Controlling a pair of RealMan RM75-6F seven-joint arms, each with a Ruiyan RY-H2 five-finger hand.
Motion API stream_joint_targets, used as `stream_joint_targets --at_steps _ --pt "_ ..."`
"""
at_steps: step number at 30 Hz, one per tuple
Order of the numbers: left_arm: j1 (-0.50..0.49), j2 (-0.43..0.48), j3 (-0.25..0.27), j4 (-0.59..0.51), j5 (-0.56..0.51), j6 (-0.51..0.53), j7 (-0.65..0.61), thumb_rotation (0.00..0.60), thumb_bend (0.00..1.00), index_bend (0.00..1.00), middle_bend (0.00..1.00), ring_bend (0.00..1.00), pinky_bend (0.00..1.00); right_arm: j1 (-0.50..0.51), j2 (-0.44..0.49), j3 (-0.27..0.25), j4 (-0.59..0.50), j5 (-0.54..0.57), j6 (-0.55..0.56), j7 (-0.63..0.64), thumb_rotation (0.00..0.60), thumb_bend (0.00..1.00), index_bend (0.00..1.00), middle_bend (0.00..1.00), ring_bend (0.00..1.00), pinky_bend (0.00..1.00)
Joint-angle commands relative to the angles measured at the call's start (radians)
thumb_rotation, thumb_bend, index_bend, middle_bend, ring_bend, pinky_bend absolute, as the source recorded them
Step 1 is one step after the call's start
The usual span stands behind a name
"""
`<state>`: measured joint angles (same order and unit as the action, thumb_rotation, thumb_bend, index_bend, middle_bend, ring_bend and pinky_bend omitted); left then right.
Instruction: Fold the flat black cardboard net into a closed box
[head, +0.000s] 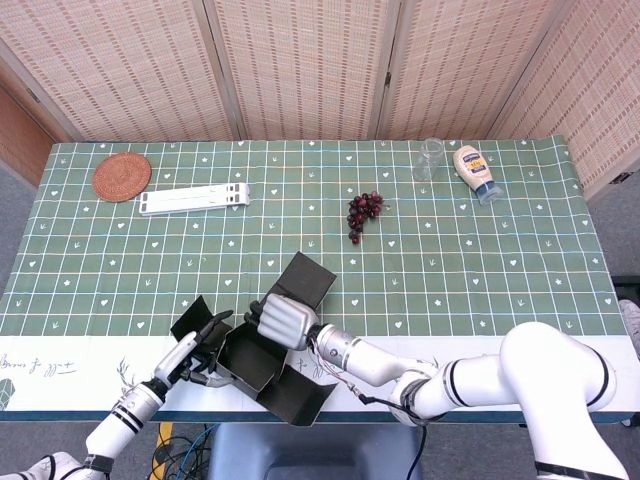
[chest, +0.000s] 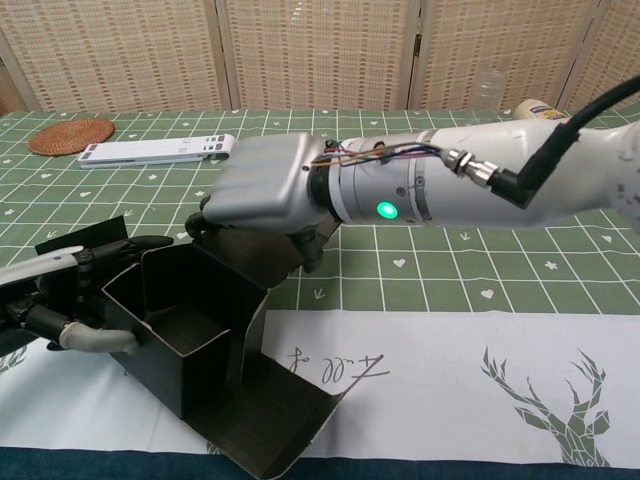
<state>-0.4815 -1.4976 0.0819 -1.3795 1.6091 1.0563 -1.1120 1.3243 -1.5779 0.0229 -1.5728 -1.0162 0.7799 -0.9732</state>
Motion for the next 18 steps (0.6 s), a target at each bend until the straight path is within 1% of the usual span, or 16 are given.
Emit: stream_joint_targets --at_steps 1,10,14,18 --pt "-0.017 0.000 0.026 0.024 0.040 0.002 -0.058 0.600 0.09 0.00 0.00 0.71 0.93 0.004 -0.002 -0.003 -0.002 -0.013 0.008 -0.013 0.600 0.35 0.42 0.45 0.88 1.00" --pt "-0.043 -0.009 0.066 0.061 0.082 0.011 -0.165 0.600 0.09 0.00 0.00 0.71 0.93 0.012 -0.009 0.003 -0.006 -0.046 0.016 -0.020 0.600 0.35 0.42 0.45 0.88 1.00" --pt "-0.054 -0.012 0.076 0.075 0.096 0.024 -0.220 0.600 0.09 0.00 0.00 0.71 0.93 0.016 -0.015 0.005 0.003 -0.073 0.015 -0.016 0.600 0.35 0.43 0.45 0.88 1.00" --pt "-0.065 -0.017 0.088 0.088 0.106 0.032 -0.247 0.600 0.09 0.01 0.00 0.71 0.93 0.016 -0.021 0.006 0.016 -0.092 0.012 -0.009 0.600 0.36 0.43 0.45 0.88 1.00"
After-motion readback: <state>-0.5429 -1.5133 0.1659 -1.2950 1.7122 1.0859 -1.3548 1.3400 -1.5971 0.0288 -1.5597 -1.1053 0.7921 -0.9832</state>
